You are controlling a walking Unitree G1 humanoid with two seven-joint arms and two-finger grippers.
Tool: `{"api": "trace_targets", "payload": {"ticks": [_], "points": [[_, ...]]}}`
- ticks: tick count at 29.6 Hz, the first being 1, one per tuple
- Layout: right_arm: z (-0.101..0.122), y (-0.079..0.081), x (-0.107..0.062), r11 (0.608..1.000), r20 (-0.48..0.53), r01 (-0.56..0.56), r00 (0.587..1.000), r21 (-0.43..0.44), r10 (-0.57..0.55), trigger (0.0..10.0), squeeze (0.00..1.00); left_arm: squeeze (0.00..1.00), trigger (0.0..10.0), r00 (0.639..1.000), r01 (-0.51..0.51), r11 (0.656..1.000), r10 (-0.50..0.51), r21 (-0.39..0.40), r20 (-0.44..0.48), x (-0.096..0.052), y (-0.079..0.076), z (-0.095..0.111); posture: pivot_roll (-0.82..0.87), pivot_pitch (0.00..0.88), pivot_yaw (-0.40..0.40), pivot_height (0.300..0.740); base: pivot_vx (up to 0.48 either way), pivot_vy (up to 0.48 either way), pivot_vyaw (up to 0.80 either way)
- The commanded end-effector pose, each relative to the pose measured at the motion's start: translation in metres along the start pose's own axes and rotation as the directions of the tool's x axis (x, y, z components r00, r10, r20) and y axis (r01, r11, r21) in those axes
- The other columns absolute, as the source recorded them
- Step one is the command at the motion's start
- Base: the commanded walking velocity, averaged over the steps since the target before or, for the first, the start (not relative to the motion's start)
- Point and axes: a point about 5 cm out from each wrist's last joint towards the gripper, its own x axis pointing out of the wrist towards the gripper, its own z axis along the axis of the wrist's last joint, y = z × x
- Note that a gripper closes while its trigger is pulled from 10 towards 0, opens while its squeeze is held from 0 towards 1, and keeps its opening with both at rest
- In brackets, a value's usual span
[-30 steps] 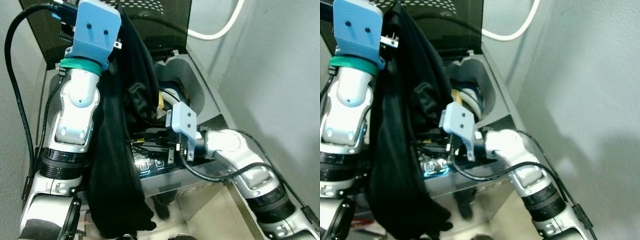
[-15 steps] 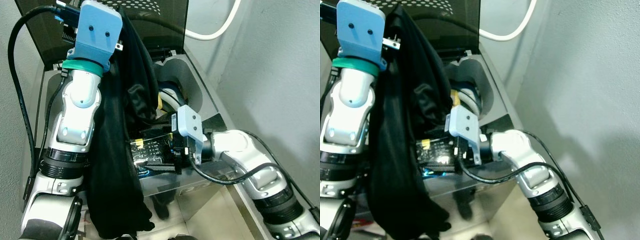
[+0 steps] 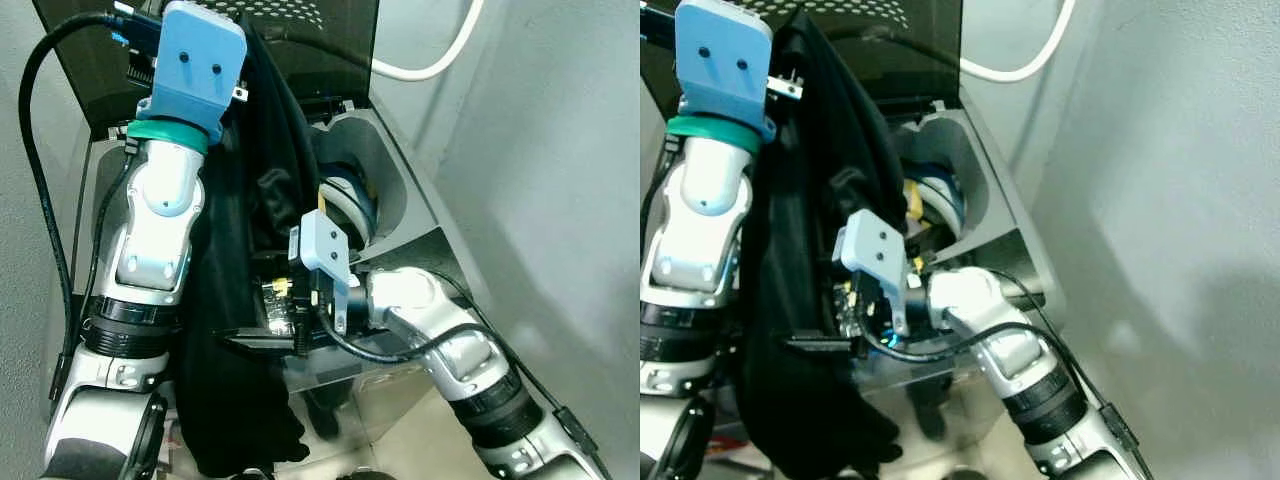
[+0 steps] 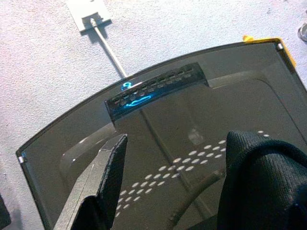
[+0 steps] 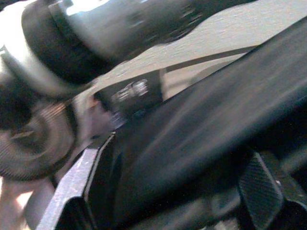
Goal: Clothes washing
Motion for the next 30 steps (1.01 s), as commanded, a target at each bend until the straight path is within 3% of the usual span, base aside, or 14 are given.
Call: {"api": "trace_targets", "payload": {"ticks": [1,2,3,4,30], "points": [[-0.0004,-0.0024,0.0065,1.000,0.003,0.022,1.000,-0.005,-0.022,2.6,0.00,0.00,10.0,0.999,-0.011,1.000,0.011,0.005,0.031,0.0037,0.0024,0.0067,-0.04,0.000,0.063,0.740,0.000,0.000,0.00],[-0.0008,-0.0027,0.0079,1.000,0.003,0.029,1.000,-0.006,-0.029,1.2,0.00,0.00,10.0,0.999,-0.011,1.000,0.011,0.004,0.031,0.0037,0.0023,0.0068,-0.04,0.000,0.063,0.740,0.000,0.000,0.00],[-0.0008,-0.0027,0.0079,1.000,0.003,0.029,1.000,-0.006,-0.029,1.2,0.00,0.00,10.0,0.999,-0.011,1.000,0.011,0.004,0.031,0.0037,0.0023,0.0068,-0.04,0.000,0.063,0.740,0.000,0.000,0.00],[-0.0013,-0.0029,0.0088,0.999,0.003,0.035,0.999,-0.004,-0.035,0.0,0.00,0.00,10.0,0.999,-0.012,1.000,0.011,0.003,0.031,0.0036,0.0022,0.0068,-0.04,0.000,0.062,0.740,0.000,0.000,0.00],[-0.0018,-0.0046,0.0060,0.999,0.028,0.040,0.999,0.008,-0.040,0.0,0.00,0.00,10.0,1.000,-0.013,1.000,0.013,0.002,0.026,0.0029,0.0019,0.0052,-0.04,0.000,0.059,0.740,0.000,0.000,0.00]]}}
